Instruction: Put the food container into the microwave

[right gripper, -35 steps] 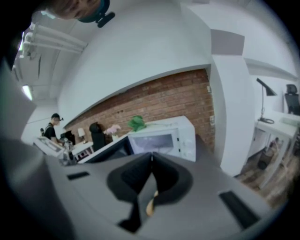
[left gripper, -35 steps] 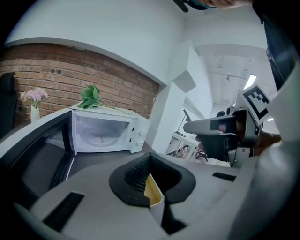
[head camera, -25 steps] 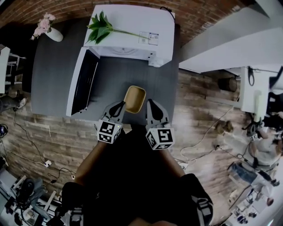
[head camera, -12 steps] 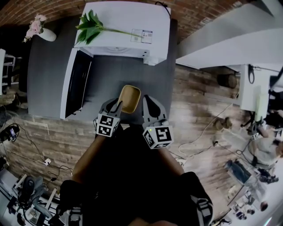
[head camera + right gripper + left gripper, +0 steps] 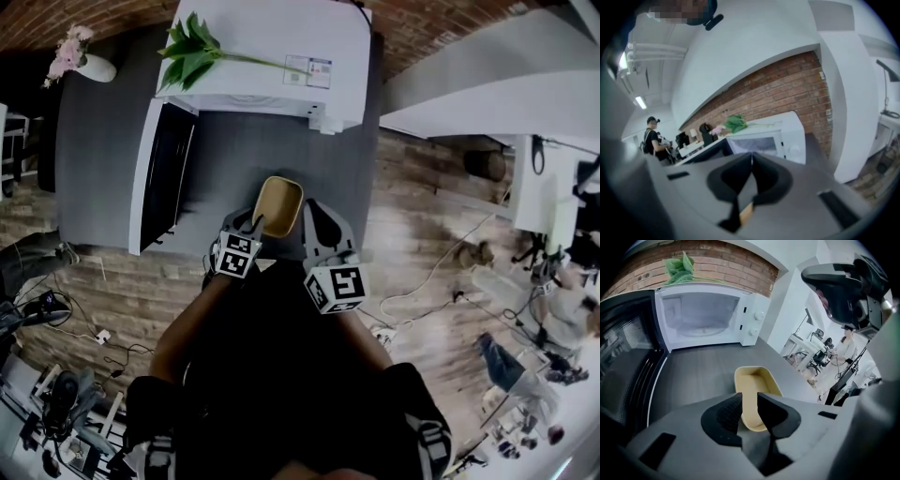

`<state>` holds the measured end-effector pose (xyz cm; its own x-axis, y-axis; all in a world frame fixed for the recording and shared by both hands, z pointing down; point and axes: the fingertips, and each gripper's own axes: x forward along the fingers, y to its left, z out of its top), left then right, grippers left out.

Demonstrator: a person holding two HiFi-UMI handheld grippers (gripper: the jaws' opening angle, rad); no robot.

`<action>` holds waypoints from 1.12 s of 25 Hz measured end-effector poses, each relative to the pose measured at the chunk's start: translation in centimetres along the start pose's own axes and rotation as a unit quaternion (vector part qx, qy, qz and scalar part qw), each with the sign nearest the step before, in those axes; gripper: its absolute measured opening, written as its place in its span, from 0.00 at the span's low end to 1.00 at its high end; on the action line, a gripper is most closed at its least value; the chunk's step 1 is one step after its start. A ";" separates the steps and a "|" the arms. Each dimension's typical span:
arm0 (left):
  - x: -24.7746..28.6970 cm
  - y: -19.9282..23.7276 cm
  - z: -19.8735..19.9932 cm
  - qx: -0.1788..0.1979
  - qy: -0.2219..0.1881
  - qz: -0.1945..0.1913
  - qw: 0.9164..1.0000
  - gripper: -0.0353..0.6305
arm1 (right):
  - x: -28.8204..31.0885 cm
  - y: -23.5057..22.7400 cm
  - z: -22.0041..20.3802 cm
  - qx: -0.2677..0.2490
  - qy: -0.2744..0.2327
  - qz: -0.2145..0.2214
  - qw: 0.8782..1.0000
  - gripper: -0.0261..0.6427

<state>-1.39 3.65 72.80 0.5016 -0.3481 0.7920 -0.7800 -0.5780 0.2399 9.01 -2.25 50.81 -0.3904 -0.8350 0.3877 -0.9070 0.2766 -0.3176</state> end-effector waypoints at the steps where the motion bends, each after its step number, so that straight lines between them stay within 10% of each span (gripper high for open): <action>1: 0.2 0.0 -0.4 0.002 0.005 -0.001 1.000 0.25 | 0.1 0.1 0.0 0.000 0.001 0.000 1.000 0.09; 28: 4.6 1.6 -5.5 0.002 0.083 0.015 0.996 0.16 | 0.2 -0.6 -1.0 -0.002 0.012 -0.013 1.000 0.09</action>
<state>-2.35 5.22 79.91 0.4088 -0.2384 0.8809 -0.7921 -0.5721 0.2128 9.33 -2.12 51.93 -0.3699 -0.8301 0.4172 -0.9177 0.2563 -0.3037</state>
